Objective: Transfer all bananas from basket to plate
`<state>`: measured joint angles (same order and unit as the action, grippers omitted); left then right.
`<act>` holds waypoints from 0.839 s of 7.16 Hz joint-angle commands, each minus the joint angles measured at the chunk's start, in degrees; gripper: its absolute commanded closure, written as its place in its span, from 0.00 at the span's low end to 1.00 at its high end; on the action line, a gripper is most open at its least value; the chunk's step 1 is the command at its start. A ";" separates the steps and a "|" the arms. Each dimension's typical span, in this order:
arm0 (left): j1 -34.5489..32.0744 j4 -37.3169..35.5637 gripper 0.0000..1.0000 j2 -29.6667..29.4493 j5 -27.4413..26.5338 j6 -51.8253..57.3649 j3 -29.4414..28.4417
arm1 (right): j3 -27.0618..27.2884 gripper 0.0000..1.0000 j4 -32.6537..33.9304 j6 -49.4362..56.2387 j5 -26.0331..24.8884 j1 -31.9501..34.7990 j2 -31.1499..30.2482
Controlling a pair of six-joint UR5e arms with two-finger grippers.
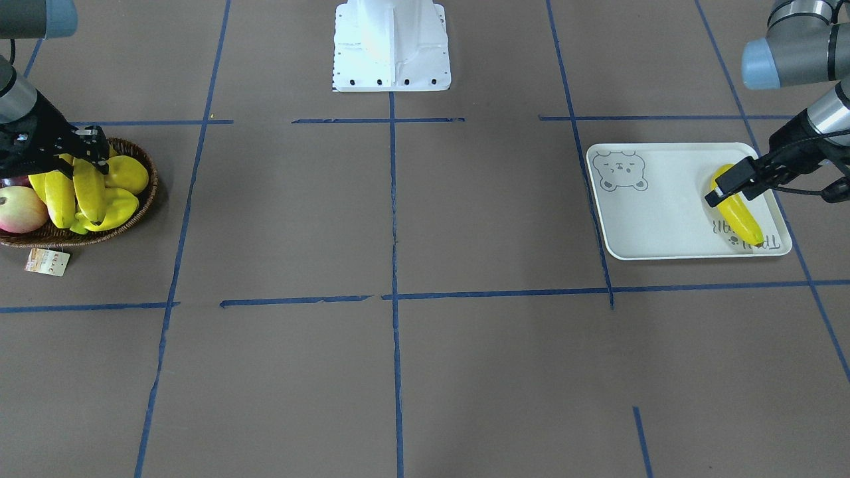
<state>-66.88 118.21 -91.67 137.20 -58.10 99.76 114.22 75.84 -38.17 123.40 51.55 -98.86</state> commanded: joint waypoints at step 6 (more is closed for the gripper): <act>0.00 -0.09 0.00 0.00 0.00 -0.09 0.18 | 3.01 0.94 0.35 0.56 8.60 2.74 -0.01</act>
<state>-66.88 118.15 -91.67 137.20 -58.18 99.91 115.75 75.90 -37.81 128.88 52.51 -98.85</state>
